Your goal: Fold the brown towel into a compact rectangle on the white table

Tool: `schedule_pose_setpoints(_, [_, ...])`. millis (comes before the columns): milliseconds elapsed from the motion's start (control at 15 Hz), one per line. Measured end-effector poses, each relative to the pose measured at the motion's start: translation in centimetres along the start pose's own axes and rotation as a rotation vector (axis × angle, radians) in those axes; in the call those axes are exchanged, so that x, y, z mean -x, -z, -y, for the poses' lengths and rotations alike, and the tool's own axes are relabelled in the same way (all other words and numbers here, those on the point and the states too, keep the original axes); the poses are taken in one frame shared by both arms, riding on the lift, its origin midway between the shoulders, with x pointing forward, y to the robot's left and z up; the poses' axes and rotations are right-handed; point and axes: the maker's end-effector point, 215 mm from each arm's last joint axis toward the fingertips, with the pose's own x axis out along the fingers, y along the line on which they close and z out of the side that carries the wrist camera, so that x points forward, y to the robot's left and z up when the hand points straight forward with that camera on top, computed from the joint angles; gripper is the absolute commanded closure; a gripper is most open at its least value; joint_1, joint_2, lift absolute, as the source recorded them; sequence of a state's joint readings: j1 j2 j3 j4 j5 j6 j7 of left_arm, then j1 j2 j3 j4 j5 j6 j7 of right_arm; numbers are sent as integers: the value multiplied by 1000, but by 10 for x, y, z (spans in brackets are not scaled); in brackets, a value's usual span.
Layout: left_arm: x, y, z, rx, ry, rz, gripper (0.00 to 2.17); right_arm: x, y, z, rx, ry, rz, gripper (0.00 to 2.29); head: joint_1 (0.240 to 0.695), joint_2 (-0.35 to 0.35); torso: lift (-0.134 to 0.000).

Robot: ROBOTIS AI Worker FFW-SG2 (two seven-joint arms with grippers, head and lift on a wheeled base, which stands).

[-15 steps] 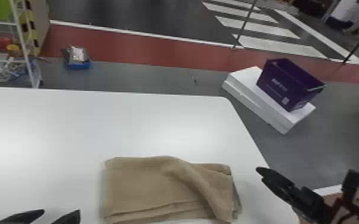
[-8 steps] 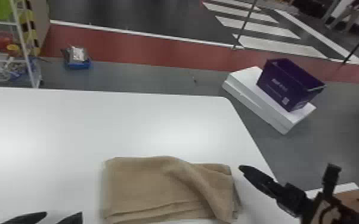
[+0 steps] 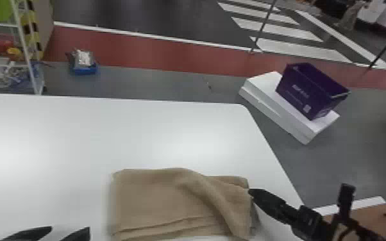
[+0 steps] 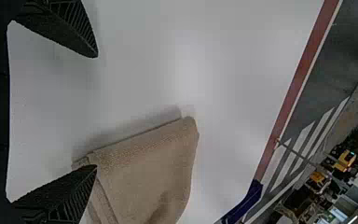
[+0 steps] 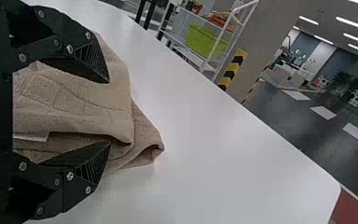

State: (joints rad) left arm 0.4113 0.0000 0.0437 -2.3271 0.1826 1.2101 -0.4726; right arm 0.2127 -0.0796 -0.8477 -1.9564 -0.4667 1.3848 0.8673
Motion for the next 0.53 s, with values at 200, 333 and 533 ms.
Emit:
schedule_pose_setpoints(200, [0,0,2,0,6,0,36,-6,6,1,-16,2,-19,583,695,-350,-123])
schedule_pose_setpoints(333, [1,0,3,-1,12,1,36,-7,9,4,-24,15,-26,583,695,-350,-123])
schedule_pose_setpoints(533, [1,-1,6,-1,20,1,36,-12,12,1,-33,13,-42,778,695,-350,-123])
